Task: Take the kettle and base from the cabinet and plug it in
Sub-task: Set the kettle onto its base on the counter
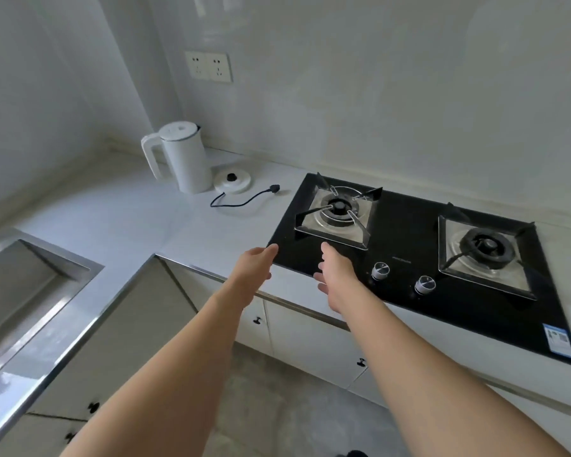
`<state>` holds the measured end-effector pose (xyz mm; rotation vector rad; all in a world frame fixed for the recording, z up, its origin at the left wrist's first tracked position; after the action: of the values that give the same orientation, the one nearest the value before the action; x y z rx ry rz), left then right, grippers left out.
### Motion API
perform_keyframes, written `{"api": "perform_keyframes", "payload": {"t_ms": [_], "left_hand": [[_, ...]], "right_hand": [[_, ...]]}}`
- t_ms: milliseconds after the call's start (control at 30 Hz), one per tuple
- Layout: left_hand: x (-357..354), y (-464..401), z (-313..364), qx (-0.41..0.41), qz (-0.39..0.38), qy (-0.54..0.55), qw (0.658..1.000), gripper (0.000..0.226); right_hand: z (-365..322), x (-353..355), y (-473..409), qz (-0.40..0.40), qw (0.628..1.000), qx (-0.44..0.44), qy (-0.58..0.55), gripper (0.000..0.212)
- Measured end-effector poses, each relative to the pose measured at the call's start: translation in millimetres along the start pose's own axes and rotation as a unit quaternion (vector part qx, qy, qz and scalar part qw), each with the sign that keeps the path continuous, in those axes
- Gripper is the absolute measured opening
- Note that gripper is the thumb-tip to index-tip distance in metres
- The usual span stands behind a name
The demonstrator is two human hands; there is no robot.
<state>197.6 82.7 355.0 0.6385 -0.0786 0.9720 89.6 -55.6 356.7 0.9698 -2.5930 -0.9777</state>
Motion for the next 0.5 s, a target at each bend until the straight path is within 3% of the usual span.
{"api": "perform_keyframes", "payload": {"t_ms": [133,233,500], "left_hand": [[39.8,-36.0,5.1,-0.002,0.003,0.019,1.000,0.051],[67.9,-62.1,10.3,-0.002,0.013,0.031,0.999,0.050],[178.7,-136.2,42.0,-0.011,0.127,0.055,0.990,0.035]], "right_hand": [[-19.6,-49.8,-22.9,-0.037,0.999,0.004,0.008,0.049],[-37.8,-83.3,-48.9,-0.055,0.998,0.010,0.000,0.032],[-108.3,-188.2,-109.1,-0.121,0.992,0.035,0.012,0.024]]}}
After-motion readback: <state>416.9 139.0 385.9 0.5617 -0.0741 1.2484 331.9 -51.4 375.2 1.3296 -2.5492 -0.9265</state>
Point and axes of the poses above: each hand's wrist, its own y-axis away from the middle knuckle, its own x-axis out of the back of the hand, z = x × y, the point moved 5 cm from there along -y, towards the middle knuckle, and after that the axes turned 5 degrees about -y, right-handed, at the moved point
